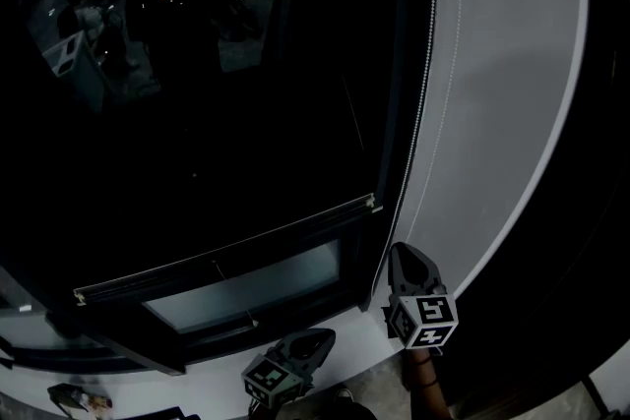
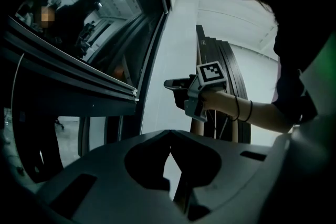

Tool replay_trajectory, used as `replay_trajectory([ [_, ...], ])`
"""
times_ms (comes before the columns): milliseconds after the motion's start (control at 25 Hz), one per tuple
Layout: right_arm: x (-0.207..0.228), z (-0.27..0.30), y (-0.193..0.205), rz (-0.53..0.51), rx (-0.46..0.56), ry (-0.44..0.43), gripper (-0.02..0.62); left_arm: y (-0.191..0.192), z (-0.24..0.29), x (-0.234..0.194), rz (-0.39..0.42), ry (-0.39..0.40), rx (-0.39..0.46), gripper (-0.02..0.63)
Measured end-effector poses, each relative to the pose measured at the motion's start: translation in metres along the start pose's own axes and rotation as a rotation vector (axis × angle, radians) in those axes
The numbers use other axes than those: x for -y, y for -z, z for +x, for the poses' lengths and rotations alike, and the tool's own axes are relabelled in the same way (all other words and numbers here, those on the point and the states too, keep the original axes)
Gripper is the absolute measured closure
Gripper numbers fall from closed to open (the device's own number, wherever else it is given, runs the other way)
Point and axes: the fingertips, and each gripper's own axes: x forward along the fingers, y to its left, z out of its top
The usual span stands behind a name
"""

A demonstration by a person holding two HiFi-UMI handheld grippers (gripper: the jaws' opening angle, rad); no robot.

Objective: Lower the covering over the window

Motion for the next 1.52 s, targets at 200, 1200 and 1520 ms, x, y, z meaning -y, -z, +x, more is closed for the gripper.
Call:
replay_trajectory([
  [200, 0.013, 0.041, -0.011, -0.027, 0.018, -0.008, 0.529, -0.010, 0.030, -0.022, 0.008, -0.013, 0.002, 0.604],
  [1200, 0.080, 0.113, -0.053, -0.126, 0.090, 0.223, 0.576, -0.030, 0.054, -0.060, 0.045, 0.092, -0.038, 0.604],
  [1520, 0.061, 0.088, -0.030, -0.239, 0.038, 0.248, 0.580, -0.029, 0.038, -0.071, 0.031, 0.135, -0.039, 0.604],
])
